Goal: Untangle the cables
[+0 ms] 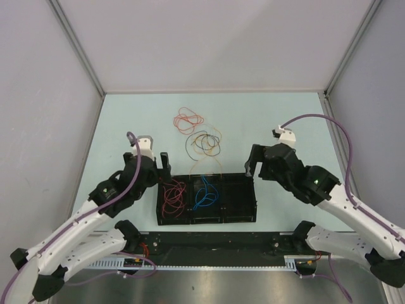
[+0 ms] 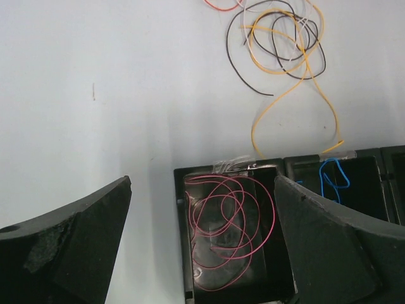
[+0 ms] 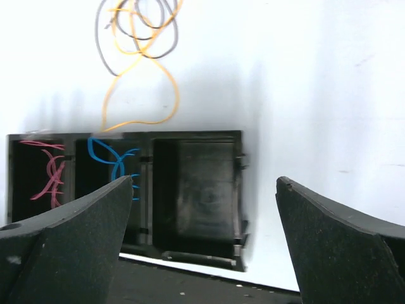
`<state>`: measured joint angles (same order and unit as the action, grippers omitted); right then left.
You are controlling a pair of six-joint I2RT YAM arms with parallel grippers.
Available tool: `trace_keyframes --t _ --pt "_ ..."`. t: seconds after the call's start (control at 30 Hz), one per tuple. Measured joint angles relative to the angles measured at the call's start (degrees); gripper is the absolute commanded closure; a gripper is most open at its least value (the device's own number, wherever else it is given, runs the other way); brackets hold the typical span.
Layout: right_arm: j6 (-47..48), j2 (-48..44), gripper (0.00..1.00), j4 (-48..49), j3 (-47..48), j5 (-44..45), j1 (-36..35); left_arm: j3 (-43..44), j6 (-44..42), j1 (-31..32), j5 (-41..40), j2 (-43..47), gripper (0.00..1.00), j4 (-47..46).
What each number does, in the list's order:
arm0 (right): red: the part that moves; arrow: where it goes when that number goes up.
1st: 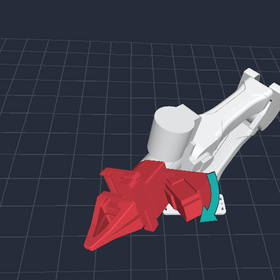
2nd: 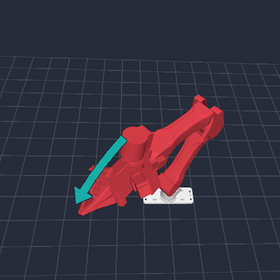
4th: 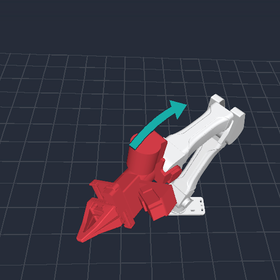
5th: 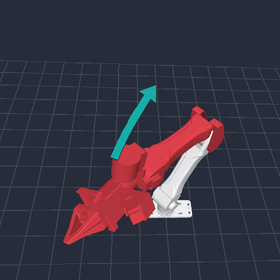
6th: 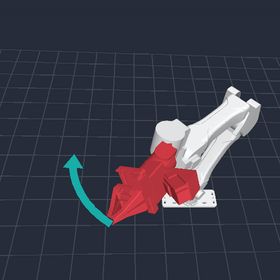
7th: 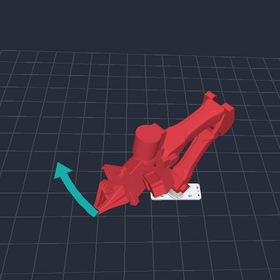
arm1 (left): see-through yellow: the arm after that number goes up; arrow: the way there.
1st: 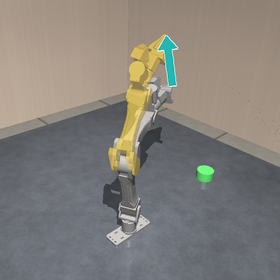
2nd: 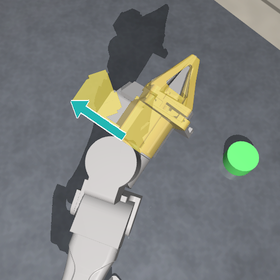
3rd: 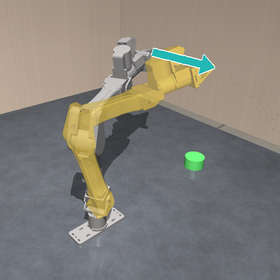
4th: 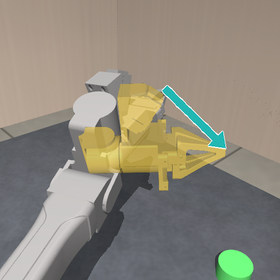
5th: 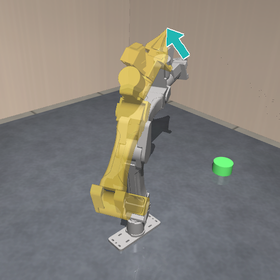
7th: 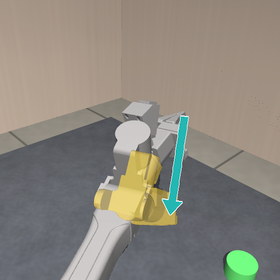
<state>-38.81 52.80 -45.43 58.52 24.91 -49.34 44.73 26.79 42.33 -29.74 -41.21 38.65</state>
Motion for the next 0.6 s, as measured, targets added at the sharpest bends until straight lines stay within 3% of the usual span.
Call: trace_keyframes --t 0.27,0.37,0.6 --pt "6.8 -0.5 0.00 0.9 -2.4 -9.8 13.2 8.2 3.3 0.0 2.3 -19.3 0.06 -2.1" --pt "8.2 -0.1 0.00 1.7 -4.1 -13.5 14.9 12.1 4.1 0.0 3.5 -25.5 0.08 -3.9" --pt "10.4 3.6 0.00 3.8 -5.3 -20.3 16.8 23.5 4.7 0.0 5.4 -40.7 0.26 -8.5"
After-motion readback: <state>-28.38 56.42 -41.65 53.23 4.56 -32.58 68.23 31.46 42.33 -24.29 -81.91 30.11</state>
